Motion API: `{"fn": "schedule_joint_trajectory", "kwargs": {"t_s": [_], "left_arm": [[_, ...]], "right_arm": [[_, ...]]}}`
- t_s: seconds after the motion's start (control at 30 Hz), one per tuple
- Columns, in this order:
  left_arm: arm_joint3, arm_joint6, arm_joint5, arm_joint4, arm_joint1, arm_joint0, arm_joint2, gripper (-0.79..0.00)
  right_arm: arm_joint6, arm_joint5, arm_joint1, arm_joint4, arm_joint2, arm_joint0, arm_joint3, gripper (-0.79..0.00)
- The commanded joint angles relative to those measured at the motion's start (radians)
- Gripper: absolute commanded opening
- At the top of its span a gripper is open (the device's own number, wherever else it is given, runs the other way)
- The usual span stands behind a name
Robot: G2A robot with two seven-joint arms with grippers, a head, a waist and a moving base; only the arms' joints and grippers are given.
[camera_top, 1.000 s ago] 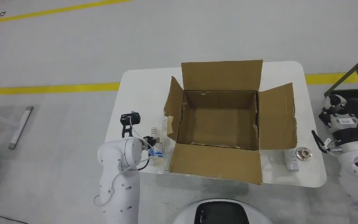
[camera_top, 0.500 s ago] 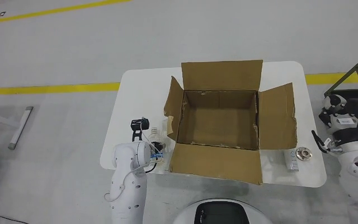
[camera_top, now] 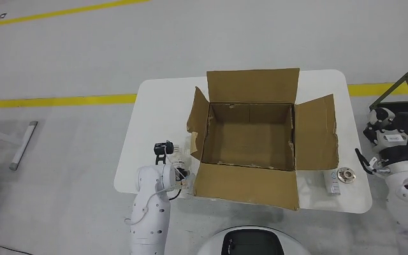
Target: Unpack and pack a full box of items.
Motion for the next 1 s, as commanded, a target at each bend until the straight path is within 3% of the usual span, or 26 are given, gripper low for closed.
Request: {"fn": "schedule_joint_trajectory", "kwargs": {"t_s": [0.0, 0.07, 0.17, 0.2, 0.23, 0.3, 0.33, 0.43, 0.7, 0.97], "left_arm": [[0.018, 0.004, 0.004, -0.004, 0.000, -0.007, 0.002, 0.000], [0.031, 0.012, 0.006, -0.004, 0.001, -0.011, 0.004, -0.031], [0.046, 0.011, 0.014, -0.018, 0.002, -0.018, 0.000, -0.302], [0.050, 0.011, 0.014, -0.021, 0.003, -0.020, -0.001, -0.326], [0.054, 0.013, 0.013, -0.021, 0.003, -0.021, -0.002, -0.413], [0.062, 0.011, 0.014, -0.031, 0.004, -0.022, -0.004, -0.499], [0.066, 0.011, 0.013, -0.032, 0.005, -0.022, -0.004, -0.606], [0.068, 0.011, 0.008, -0.045, 0.007, -0.023, -0.006, -0.785], [-0.010, -0.008, 0.033, -0.037, 0.018, -0.011, -0.050, -0.785], [-0.202, -0.090, 0.077, -0.093, 0.036, -0.047, -0.202, -0.785]], "right_arm": [[0.000, 0.000, 0.000, 0.000, 0.000, 0.000, 0.000, -0.785], [0.000, 0.000, 0.000, 0.000, 0.000, 0.000, 0.000, -0.785], [0.000, 0.000, 0.000, 0.000, 0.000, 0.000, 0.000, -0.785], [0.000, 0.000, 0.000, 0.000, 0.000, 0.000, 0.000, -0.785], [0.000, 0.000, 0.000, 0.000, 0.000, 0.000, 0.000, -0.785], [0.000, 0.000, 0.000, 0.000, 0.000, 0.000, 0.000, -0.785], [0.000, 0.000, 0.000, 0.000, 0.000, 0.000, 0.000, -0.785], [0.000, 0.000, 0.000, 0.000, 0.000, 0.000, 0.000, -0.785], [0.000, 0.000, 0.000, 0.000, 0.000, 0.000, 0.000, -0.785], [0.000, 0.000, 0.000, 0.000, 0.000, 0.000, 0.000, -0.785]]}}
